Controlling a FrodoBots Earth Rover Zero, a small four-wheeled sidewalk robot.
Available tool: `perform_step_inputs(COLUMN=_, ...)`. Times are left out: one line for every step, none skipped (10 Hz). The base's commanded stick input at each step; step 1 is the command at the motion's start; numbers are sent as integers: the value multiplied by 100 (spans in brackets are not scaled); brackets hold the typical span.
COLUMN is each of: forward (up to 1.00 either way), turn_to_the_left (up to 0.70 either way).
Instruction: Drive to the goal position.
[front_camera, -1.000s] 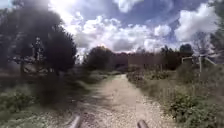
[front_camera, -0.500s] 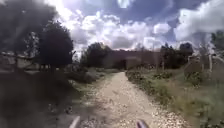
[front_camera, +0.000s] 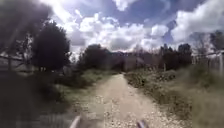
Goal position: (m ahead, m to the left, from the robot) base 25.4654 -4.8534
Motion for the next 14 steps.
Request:
perform_step_inputs(forward=100, turn_to_the_left=0)
perform_step_inputs(forward=100, turn_to_the_left=0)
perform_step_inputs(forward=100, turn_to_the_left=0)
perform_step_inputs(forward=100, turn_to_the_left=0)
perform_step_inputs(forward=100, turn_to_the_left=0)
perform_step_inputs(forward=100, turn_to_the_left=0)
perform_step_inputs(forward=100, turn_to_the_left=0)
perform_step_inputs(forward=100, turn_to_the_left=0)
perform_step_inputs(forward=100, turn_to_the_left=0)
perform_step_inputs(forward=100, turn_to_the_left=0)
perform_step_inputs(forward=100, turn_to_the_left=0)
perform_step_inputs(forward=100, turn_to_the_left=0)
perform_step_inputs(forward=100, turn_to_the_left=0)
perform_step_inputs(forward=100, turn_to_the_left=0)
